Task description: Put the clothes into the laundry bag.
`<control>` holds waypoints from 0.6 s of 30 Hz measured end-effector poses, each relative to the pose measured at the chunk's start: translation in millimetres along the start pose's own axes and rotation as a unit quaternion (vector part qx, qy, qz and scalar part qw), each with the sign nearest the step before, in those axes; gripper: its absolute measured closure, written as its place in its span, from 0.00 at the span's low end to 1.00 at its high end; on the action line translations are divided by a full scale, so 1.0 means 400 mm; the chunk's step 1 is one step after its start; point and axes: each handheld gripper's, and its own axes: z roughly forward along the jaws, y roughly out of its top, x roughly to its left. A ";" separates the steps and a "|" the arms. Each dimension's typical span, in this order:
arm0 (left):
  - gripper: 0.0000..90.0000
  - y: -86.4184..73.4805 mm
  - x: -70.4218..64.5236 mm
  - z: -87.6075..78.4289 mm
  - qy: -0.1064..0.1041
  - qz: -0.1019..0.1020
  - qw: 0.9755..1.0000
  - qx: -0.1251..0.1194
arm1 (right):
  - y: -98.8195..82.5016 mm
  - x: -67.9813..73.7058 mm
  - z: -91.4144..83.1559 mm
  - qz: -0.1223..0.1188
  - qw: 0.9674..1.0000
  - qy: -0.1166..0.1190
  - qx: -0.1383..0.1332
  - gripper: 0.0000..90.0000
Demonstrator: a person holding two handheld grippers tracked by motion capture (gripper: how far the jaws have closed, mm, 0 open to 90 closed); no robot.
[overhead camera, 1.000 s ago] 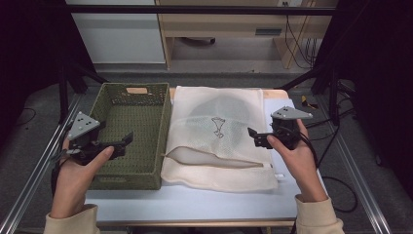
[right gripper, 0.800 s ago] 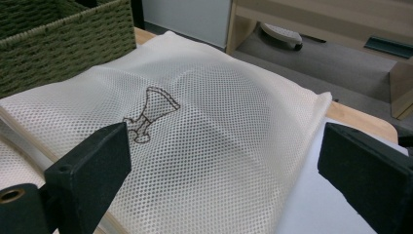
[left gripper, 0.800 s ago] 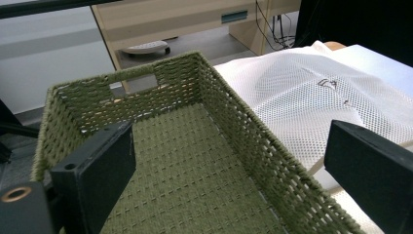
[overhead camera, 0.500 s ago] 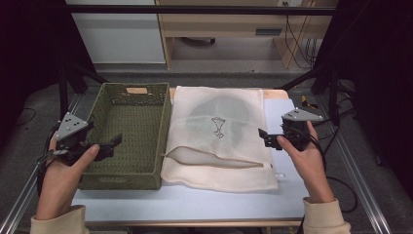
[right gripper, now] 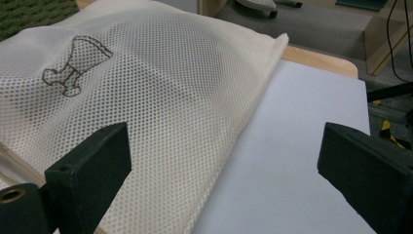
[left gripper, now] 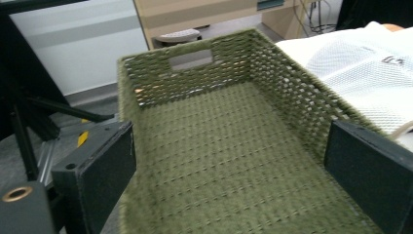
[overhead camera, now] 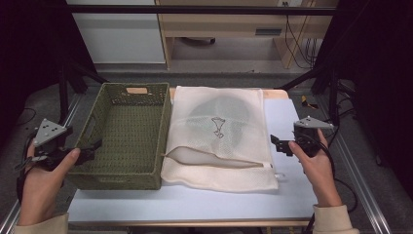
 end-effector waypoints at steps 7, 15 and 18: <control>0.06 -0.024 0.043 -0.004 0.014 -0.007 1.000 0.002 | -0.032 -0.033 -0.005 0.016 1.000 -0.012 0.002 0.07; 0.07 -0.060 0.076 0.004 0.023 -0.021 0.999 0.008 | -0.066 -0.056 -0.010 0.023 1.000 -0.019 0.006 0.07; 0.07 -0.081 0.089 0.010 0.028 -0.030 0.999 0.007 | -0.088 -0.064 -0.008 0.025 0.999 -0.018 0.010 0.08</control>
